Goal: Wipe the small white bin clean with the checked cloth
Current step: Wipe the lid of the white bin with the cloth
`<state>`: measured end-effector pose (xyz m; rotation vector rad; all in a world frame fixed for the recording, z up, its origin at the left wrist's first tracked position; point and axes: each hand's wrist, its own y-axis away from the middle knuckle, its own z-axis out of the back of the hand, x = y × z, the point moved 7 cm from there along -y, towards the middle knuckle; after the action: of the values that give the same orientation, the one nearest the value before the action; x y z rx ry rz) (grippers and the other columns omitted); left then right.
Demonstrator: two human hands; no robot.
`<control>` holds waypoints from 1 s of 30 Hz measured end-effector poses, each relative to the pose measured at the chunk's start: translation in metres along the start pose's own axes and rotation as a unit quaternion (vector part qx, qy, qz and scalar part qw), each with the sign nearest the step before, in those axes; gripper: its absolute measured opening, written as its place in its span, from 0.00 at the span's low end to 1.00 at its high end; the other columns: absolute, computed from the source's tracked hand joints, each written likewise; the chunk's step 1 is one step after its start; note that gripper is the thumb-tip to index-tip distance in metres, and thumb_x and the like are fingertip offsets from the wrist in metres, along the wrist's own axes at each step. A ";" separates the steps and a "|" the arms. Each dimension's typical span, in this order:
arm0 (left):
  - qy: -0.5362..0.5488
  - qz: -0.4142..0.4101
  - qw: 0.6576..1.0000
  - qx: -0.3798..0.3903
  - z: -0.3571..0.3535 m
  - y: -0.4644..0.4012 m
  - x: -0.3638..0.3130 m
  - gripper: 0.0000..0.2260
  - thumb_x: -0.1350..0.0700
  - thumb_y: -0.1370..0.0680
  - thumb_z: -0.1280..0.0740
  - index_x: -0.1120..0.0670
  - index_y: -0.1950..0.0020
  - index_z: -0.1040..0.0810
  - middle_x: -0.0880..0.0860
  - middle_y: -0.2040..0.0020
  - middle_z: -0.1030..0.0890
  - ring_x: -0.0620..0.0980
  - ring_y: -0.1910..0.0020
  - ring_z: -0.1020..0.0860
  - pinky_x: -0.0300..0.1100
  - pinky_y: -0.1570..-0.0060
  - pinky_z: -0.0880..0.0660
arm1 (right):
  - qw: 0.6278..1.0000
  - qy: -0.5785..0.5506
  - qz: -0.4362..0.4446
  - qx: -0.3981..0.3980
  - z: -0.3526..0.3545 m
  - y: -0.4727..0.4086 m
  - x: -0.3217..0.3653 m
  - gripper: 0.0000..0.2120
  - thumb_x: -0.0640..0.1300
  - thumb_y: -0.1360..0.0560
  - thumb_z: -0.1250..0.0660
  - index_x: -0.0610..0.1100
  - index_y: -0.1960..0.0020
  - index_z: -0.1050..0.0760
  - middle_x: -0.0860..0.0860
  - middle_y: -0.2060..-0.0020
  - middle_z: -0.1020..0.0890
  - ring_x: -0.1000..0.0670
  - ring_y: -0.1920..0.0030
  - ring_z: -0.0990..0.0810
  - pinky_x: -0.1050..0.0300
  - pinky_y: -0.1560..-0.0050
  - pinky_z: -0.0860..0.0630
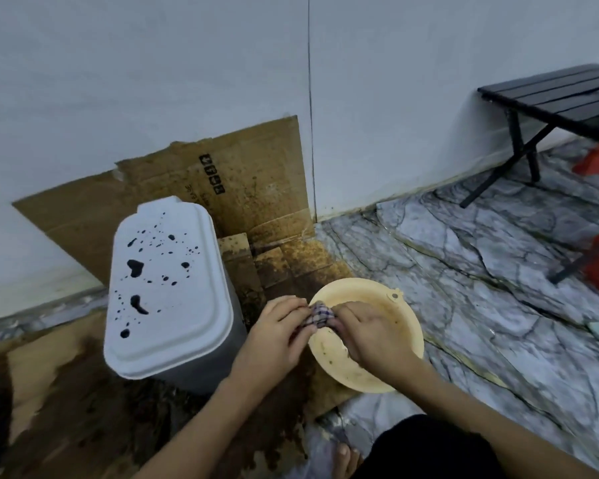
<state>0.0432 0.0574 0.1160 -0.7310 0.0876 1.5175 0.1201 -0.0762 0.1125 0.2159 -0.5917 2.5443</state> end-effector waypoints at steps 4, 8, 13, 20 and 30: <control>0.029 0.097 0.992 -0.079 0.084 -0.010 -0.004 0.17 0.51 0.24 0.24 0.54 0.37 0.17 0.47 0.31 0.23 0.43 0.32 0.27 0.41 0.31 0.30 | 0.998 0.010 0.055 -0.027 0.059 -0.045 0.045 0.15 0.49 0.17 0.44 0.41 0.45 0.22 0.46 0.54 0.19 0.46 0.56 0.22 0.54 0.53 0.26; 0.191 0.311 0.930 -0.040 0.138 0.004 0.025 0.28 0.43 0.29 0.21 0.48 0.31 0.24 0.46 0.33 0.24 0.48 0.36 0.21 0.45 0.37 0.24 | 0.992 0.010 0.105 -0.065 0.095 -0.079 0.099 0.15 0.47 0.16 0.44 0.40 0.46 0.22 0.45 0.55 0.19 0.44 0.56 0.21 0.51 0.54 0.23; 0.396 0.373 0.839 -0.012 0.181 0.032 0.044 0.32 0.42 0.36 0.17 0.52 0.36 0.21 0.54 0.44 0.13 0.52 0.45 0.14 0.46 0.42 0.19 | 0.983 0.018 0.156 -0.097 0.107 -0.102 0.158 0.16 0.48 0.18 0.43 0.41 0.46 0.20 0.46 0.54 0.17 0.45 0.56 0.19 0.51 0.53 0.21; 0.367 0.275 0.881 -0.111 0.246 0.053 0.047 0.15 0.63 0.22 0.27 0.47 0.39 0.19 0.48 0.46 0.13 0.46 0.48 0.15 0.38 0.53 0.18 | 0.982 -0.029 0.179 -0.052 0.092 -0.111 0.207 0.13 0.49 0.19 0.38 0.41 0.46 0.21 0.46 0.54 0.18 0.45 0.55 0.19 0.50 0.54 0.21; 0.180 0.151 0.971 0.044 0.281 0.059 0.017 0.19 0.64 0.19 0.35 0.38 0.42 0.20 0.37 0.42 0.18 0.39 0.43 0.19 0.34 0.49 0.20 | 0.906 -0.406 0.054 0.110 0.070 -0.129 0.236 0.20 0.51 0.25 0.29 0.51 0.34 0.25 0.58 0.41 0.20 0.54 0.40 0.22 0.57 0.44 0.22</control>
<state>-0.1172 0.2012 0.3064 -0.9477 0.5583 1.6394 -0.0123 0.0974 0.2837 1.3995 -0.6073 2.5500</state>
